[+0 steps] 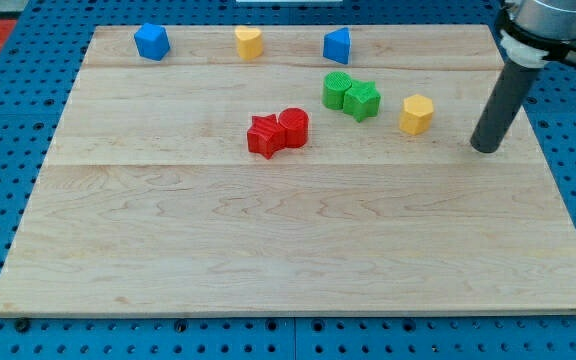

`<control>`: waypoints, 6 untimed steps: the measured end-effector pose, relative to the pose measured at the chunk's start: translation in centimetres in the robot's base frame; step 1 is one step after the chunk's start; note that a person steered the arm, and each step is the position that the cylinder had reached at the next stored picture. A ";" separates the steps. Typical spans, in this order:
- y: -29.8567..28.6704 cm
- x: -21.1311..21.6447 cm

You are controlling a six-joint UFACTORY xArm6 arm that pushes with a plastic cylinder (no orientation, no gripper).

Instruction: Push the hexagon to the top

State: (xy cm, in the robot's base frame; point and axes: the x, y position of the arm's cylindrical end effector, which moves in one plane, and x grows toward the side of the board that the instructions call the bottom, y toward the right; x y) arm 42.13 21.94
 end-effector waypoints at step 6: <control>-5.4 -11.2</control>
